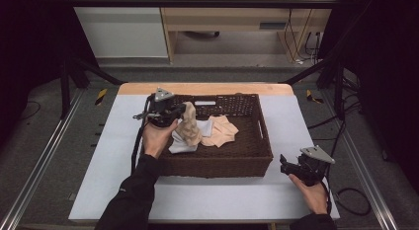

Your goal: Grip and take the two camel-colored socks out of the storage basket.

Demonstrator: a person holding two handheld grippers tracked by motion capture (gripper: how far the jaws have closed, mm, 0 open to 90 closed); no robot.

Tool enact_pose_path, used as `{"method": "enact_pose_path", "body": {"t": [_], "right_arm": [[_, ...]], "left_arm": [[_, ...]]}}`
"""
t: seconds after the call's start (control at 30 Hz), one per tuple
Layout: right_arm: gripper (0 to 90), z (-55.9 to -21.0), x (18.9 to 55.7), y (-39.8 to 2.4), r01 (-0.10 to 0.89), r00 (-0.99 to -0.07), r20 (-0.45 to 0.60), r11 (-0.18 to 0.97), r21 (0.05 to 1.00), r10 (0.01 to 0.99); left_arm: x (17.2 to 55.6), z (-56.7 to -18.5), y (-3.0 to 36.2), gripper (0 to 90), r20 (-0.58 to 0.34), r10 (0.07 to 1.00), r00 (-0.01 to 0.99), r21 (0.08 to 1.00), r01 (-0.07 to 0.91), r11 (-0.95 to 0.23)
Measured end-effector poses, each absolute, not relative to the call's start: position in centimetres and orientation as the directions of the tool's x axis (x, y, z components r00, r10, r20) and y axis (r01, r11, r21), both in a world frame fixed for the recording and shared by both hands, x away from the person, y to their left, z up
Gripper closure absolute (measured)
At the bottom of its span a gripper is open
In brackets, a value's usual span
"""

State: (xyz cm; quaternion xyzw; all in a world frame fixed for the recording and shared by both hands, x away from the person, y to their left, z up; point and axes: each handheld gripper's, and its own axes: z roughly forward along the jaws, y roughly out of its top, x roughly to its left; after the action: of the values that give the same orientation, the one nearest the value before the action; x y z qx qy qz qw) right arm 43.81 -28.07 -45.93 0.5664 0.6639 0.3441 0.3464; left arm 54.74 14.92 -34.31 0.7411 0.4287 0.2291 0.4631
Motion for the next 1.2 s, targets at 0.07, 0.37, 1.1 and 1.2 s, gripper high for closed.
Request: {"method": "enact_pose_path", "body": {"t": [0.07, 0.37, 1.1, 1.2], "right_arm": [[4.1, -45.9, 43.8, -28.1, 0.514, -0.12, -0.072, 0.124, 0.849, 0.99], [4.1, -45.9, 43.8, -28.1, 0.516, -0.117, -0.067, 0.118, 0.848, 0.991], [4.1, -45.9, 43.7, -28.2, 0.516, -0.113, -0.073, 0.121, 0.848, 0.991], [4.1, -46.0, 43.7, -28.2, 0.517, -0.113, -0.074, 0.122, 0.847, 0.991]], "left_arm": [[53.9, -33.2, 15.7, 86.1, -0.064, 0.842, 0.536, 0.899, 0.398, -0.185], [51.4, -30.3, 17.1, 86.1, -0.054, 0.826, 0.562, 0.932, 0.326, -0.161], [46.0, -27.2, 24.4, 86.2, -0.086, 0.83, 0.551, 0.962, 0.263, -0.075], [45.5, -27.2, 25.9, 86.2, -0.083, 0.845, 0.528, 0.962, 0.263, -0.07]]}}
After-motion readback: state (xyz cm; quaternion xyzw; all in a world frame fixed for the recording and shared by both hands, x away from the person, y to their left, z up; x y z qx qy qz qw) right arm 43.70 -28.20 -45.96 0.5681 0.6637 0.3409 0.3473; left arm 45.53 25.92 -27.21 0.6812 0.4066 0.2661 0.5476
